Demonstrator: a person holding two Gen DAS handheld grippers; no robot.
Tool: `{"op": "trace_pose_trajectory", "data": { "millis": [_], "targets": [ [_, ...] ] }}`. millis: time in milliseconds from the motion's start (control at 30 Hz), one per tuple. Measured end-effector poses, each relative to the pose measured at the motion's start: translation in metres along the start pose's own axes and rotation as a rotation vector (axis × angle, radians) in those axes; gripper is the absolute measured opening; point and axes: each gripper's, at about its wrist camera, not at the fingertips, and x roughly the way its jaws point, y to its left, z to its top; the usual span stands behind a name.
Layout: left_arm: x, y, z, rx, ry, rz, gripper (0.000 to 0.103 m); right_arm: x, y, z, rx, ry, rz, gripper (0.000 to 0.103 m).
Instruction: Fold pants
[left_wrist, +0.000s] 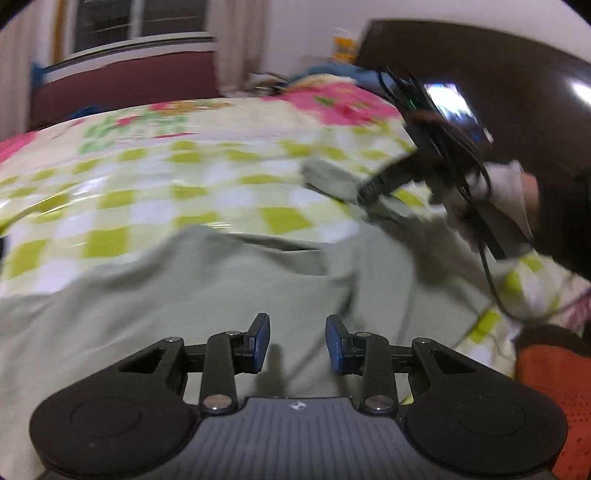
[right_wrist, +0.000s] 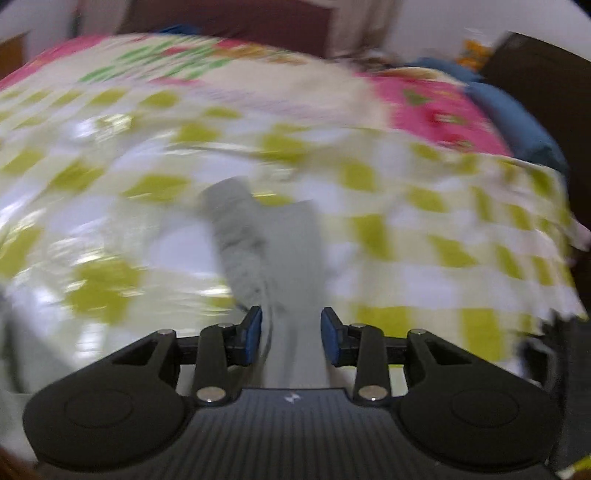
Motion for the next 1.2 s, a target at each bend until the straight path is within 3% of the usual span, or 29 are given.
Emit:
{"op": "trace_pose_trajectory", "data": {
  "millis": [133,200,400,533,667,767,833,1033,1133,1200],
  "targets": [
    [0.019,-0.017,0.002,0.031,0.041,-0.039,0.047,-0.007,-0.08,-0.034,0.332,0.032,0.059,0.04],
    [0.024,-0.024,0.0,0.042,0.058,-0.038,0.047,-0.009,-0.112,-0.06,0.449,0.068,0.028,0.04],
    [0.036,-0.033,-0.003,0.063,0.103,-0.03,0.047,-0.024,-0.176,-0.097,0.784,0.023,0.03,0.04],
    [0.032,-0.039,-0.007,0.067,0.098,-0.039,0.047,-0.044,-0.171,-0.082,0.686,-0.093,-0.094,0.043],
    [0.033,-0.043,-0.011,0.075,0.093,-0.052,0.047,-0.05,-0.145,-0.061,0.591,-0.093,0.0,0.043],
    [0.034,-0.043,-0.012,0.07,0.093,-0.068,0.048,-0.033,-0.114,-0.038,0.505,-0.034,0.107,0.049],
    [0.035,-0.042,-0.013,0.063,0.09,-0.074,0.048,-0.014,-0.097,-0.023,0.517,0.031,0.149,0.051],
    [0.036,-0.033,-0.014,0.018,0.079,-0.108,0.048,0.05,-0.069,0.019,0.576,0.189,0.122,0.057],
    [0.037,-0.03,-0.014,0.005,0.072,-0.121,0.048,0.058,-0.073,0.019,0.583,0.178,0.045,0.049],
    [0.036,-0.028,-0.015,-0.002,0.066,-0.128,0.048,0.057,-0.084,0.011,0.615,0.179,0.039,0.021]
  ]
}}
